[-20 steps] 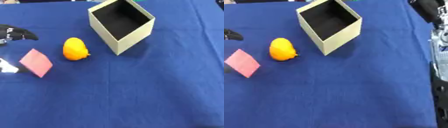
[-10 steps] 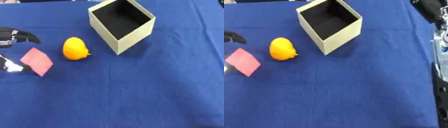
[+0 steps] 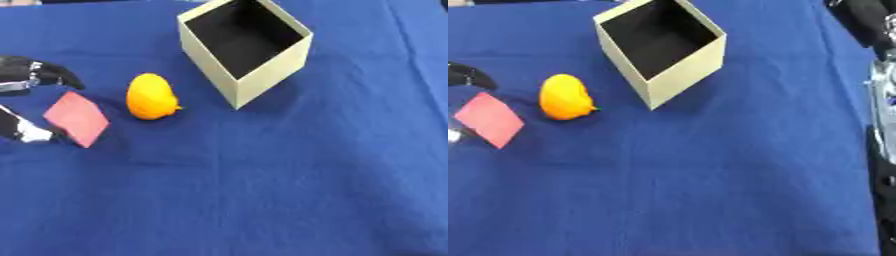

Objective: Pick up objects on the table and place them in the box.

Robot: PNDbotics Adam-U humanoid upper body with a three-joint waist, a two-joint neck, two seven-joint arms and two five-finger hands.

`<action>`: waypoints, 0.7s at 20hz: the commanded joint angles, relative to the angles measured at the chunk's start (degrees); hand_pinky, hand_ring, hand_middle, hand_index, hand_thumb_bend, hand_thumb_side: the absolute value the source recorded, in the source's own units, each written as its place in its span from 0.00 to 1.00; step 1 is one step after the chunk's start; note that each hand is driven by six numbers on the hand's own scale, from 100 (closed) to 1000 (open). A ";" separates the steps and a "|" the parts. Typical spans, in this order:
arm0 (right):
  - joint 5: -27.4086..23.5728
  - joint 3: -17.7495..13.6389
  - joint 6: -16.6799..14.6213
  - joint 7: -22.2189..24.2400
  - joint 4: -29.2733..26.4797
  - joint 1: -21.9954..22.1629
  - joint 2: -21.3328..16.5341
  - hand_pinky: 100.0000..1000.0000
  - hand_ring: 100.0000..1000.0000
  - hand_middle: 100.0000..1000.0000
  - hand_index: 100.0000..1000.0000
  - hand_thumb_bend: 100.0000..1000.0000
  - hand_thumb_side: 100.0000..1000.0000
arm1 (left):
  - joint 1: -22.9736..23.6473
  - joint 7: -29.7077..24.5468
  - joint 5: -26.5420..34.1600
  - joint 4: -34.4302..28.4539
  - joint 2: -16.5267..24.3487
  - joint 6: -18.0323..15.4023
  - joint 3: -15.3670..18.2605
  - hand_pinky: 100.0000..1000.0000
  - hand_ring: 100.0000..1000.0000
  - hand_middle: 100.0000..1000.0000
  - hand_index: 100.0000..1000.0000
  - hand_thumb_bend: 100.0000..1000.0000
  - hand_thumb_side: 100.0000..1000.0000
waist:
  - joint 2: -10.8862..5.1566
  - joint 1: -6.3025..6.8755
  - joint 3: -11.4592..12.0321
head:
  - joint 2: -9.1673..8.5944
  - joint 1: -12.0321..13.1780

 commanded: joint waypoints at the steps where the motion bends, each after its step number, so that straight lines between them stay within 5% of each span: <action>1: -0.41 -0.48 0.08 -0.26 -0.49 -0.81 -0.95 0.88 0.98 0.60 0.89 0.00 0.64 | -0.83 -16.23 0.32 0.11 1.16 -16.15 0.20 0.82 0.79 0.76 0.87 0.30 0.47 | -0.97 0.03 -0.05 | -0.47 0.24; 10: -0.61 -0.62 0.12 -0.38 -0.35 -0.69 -1.04 0.89 0.98 0.60 0.89 0.00 0.64 | -0.81 -17.11 1.77 0.37 1.14 -16.75 0.08 0.78 0.76 0.71 0.82 0.19 0.40 | -0.92 0.05 -0.07 | -0.32 0.24; 14: -0.71 -0.70 0.13 -0.43 -0.30 -0.59 -1.05 0.89 0.98 0.60 0.89 0.00 0.64 | -0.85 -16.82 3.37 0.42 0.93 -16.58 0.09 0.75 0.71 0.59 0.72 0.11 0.38 | -0.93 0.04 -0.04 | -0.34 0.25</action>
